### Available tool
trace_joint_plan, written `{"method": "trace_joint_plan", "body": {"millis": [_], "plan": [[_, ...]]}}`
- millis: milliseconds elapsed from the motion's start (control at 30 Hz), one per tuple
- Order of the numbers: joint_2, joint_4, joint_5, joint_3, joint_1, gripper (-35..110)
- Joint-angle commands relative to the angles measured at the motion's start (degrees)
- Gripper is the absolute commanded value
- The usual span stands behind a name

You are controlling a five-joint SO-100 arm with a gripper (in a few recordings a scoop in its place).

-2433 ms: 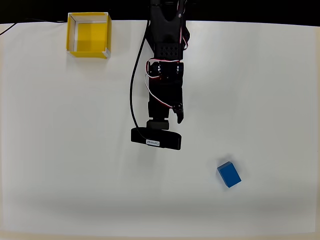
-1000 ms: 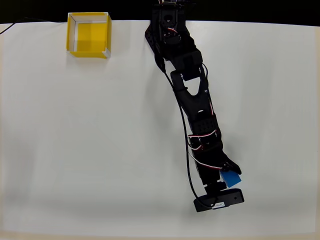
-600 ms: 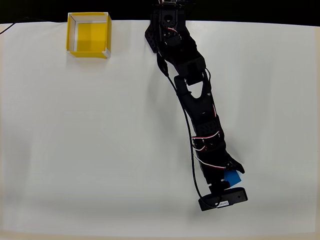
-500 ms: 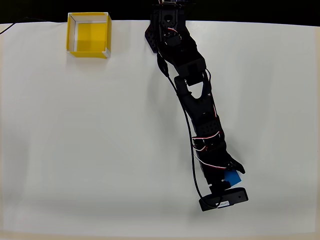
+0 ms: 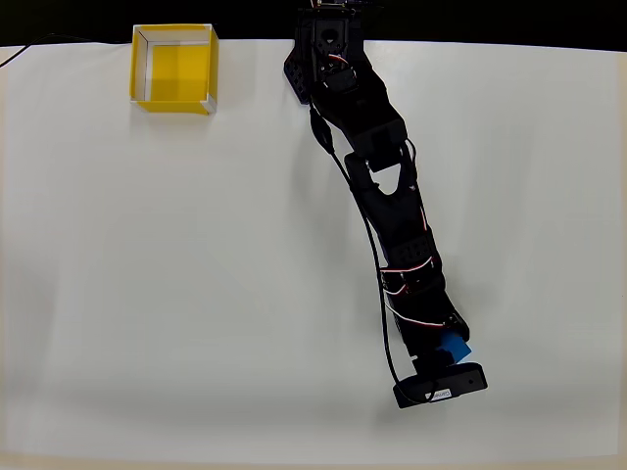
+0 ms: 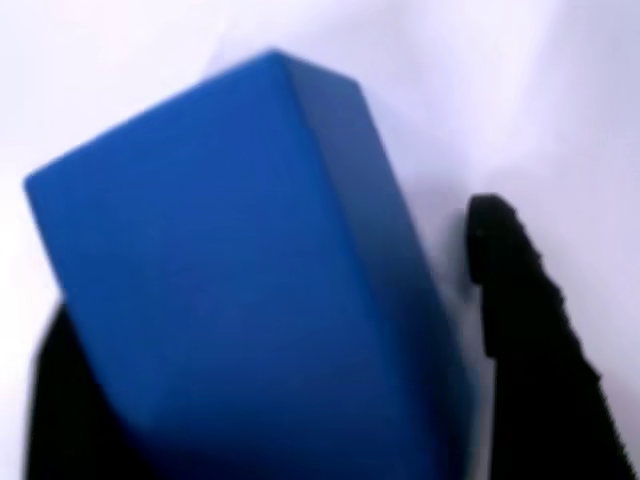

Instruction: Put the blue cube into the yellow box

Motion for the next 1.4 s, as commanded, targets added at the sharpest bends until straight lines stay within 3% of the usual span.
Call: {"method": "trace_joint_plan", "body": {"millis": [0, 267, 667, 1033, 1367], "plan": [[4.8, -0.9, -1.4, -6.1, -0.1, 22], [5.7, -0.3, -5.7, -6.2, 0.7, 12], [17.2, 2.1, -8.6, -6.2, 6.4, 10], [35.3, 13.5, -7.6, -6.1, 21.4, 11], [46.4, 25.8, -3.8, -6.1, 45.4, 10]]}}
